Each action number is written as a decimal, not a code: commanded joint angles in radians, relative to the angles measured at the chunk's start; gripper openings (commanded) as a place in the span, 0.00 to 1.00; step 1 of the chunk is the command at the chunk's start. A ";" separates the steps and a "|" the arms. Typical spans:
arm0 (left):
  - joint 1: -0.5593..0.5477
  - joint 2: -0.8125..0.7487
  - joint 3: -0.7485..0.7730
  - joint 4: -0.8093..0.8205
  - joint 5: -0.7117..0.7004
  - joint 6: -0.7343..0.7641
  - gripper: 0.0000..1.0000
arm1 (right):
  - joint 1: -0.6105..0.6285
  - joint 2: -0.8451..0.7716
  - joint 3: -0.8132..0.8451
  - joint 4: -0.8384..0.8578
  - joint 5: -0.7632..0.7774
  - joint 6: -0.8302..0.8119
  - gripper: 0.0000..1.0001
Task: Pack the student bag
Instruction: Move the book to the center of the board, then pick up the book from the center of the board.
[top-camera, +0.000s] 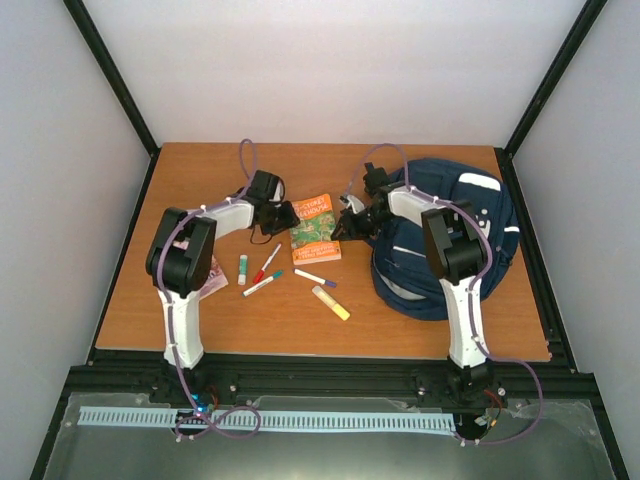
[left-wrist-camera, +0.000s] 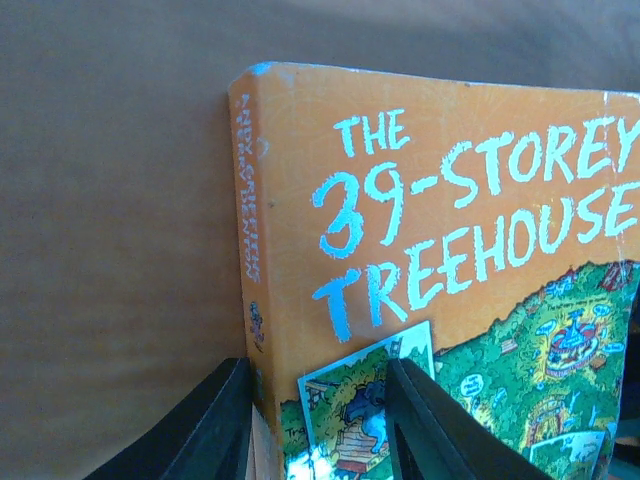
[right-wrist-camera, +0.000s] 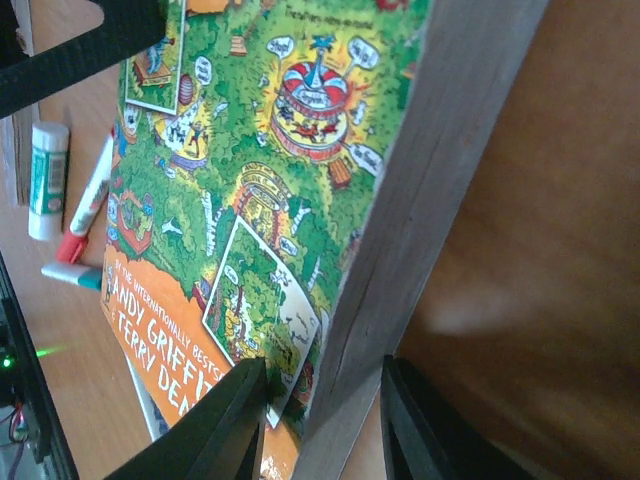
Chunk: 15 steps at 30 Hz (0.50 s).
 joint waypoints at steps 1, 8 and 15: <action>-0.016 -0.060 -0.122 -0.057 -0.007 -0.021 0.38 | 0.012 -0.068 -0.109 -0.039 0.048 0.011 0.32; -0.016 -0.173 -0.164 -0.084 -0.061 0.016 0.65 | 0.008 -0.214 -0.196 0.008 0.068 -0.008 0.46; -0.016 -0.230 -0.111 -0.137 -0.061 0.033 0.73 | 0.011 -0.255 -0.035 -0.067 0.120 -0.038 0.49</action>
